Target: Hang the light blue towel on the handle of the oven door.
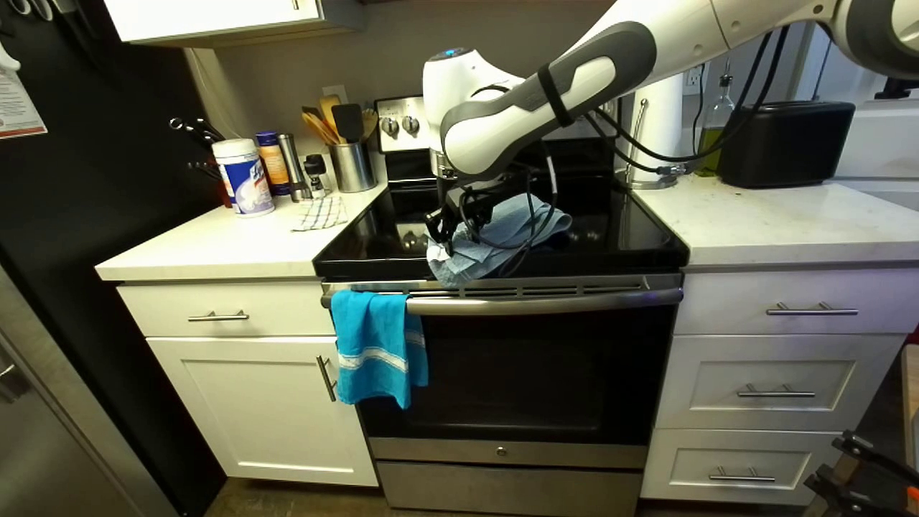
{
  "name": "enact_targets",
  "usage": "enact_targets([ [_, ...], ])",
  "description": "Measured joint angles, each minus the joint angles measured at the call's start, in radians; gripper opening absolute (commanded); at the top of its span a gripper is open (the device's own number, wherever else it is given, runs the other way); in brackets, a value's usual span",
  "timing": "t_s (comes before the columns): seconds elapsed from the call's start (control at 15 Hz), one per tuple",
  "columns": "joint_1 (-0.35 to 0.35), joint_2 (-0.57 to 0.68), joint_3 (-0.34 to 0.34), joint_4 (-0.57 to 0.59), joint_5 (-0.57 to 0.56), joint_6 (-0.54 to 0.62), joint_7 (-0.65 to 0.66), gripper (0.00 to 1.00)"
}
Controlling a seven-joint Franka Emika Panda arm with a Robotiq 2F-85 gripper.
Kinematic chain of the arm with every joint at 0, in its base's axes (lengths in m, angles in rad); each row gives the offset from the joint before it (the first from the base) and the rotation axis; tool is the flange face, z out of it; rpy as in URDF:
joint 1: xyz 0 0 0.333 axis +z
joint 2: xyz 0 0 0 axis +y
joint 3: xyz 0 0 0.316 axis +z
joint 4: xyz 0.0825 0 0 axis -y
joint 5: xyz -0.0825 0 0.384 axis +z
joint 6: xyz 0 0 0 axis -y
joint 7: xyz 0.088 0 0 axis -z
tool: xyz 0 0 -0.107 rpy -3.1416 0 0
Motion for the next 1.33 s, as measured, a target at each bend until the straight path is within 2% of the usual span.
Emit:
enact_targets([
  [0.33, -0.001, 0.003, -0.005, 0.016, 0.000, -0.004, 0.000, 0.02],
  [0.6, -0.003, 0.001, -0.007, 0.020, 0.003, 0.004, 0.000, 0.00],
  [0.8, -0.013, -0.015, -0.007, 0.019, 0.025, 0.069, 0.000, 0.01],
  [1.33, -0.114, -0.171, -0.001, -0.059, 0.206, 0.247, 0.000, 0.01],
])
